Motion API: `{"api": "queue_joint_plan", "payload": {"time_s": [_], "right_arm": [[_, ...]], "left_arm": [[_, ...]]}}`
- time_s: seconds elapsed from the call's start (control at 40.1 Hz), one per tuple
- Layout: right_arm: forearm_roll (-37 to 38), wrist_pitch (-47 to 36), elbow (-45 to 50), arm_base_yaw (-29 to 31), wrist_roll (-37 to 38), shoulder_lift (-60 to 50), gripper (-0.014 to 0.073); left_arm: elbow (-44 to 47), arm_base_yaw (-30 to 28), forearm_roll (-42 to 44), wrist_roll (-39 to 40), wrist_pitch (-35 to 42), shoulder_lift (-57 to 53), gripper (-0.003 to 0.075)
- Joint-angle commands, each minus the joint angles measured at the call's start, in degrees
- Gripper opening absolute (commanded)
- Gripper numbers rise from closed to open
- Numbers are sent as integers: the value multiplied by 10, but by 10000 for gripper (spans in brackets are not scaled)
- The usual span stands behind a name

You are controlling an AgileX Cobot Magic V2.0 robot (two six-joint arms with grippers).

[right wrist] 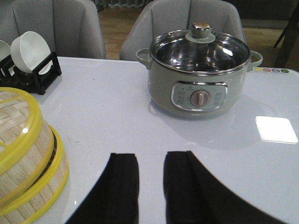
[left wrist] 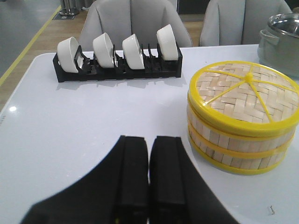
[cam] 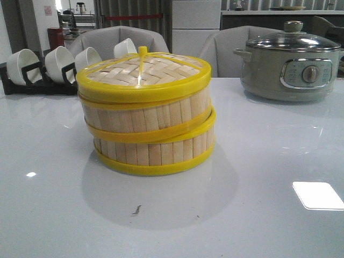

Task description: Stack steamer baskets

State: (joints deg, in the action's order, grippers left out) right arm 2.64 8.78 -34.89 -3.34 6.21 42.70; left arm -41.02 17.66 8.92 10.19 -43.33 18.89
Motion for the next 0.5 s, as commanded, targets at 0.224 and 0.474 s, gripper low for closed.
{"api": "queue_joint_plan", "payload": {"time_s": [0.224, 0.474], "right_arm": [[7, -58, 118, 22, -4, -152, 234], [7, -48, 163, 22, -4, -214, 30]], "left_arm": [[-15, -1, 2, 3, 49, 7, 85], [-15, -1, 2, 3, 49, 7, 85]]}}
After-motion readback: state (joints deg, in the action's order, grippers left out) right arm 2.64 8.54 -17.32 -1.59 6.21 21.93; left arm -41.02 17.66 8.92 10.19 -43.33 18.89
